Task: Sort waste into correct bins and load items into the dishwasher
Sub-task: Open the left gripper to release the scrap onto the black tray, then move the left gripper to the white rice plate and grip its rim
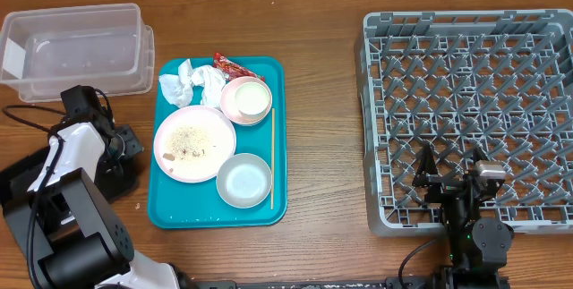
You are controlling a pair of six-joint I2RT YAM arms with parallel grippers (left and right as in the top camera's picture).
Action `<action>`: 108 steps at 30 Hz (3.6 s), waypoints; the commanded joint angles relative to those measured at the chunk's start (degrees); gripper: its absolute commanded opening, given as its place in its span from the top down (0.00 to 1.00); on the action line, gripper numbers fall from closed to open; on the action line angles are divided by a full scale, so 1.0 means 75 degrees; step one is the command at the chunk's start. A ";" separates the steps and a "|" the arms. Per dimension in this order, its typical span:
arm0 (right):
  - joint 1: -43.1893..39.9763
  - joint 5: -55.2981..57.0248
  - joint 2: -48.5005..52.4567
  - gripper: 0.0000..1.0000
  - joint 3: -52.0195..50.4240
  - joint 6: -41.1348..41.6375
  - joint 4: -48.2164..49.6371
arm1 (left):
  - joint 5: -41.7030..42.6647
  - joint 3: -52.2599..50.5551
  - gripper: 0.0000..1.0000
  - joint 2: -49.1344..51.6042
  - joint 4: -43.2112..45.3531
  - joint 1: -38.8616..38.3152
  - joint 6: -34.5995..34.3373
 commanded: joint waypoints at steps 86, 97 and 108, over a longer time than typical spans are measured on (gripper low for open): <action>-0.0015 -0.0020 -0.0067 0.00 -0.0079 -0.0020 0.0047 | 0.2299 0.4680 0.61 0.0079 -0.3485 -0.5117 -0.0224; -0.0015 -0.0020 -0.0067 0.00 -0.0079 -0.0017 0.0047 | 0.1276 0.4669 0.96 0.0079 -0.5330 -0.5222 -0.1536; -0.0015 -0.0020 -0.0067 0.00 -0.0079 -0.0017 0.0047 | 0.1099 0.2355 0.96 0.0076 -0.3908 -0.5432 -0.2314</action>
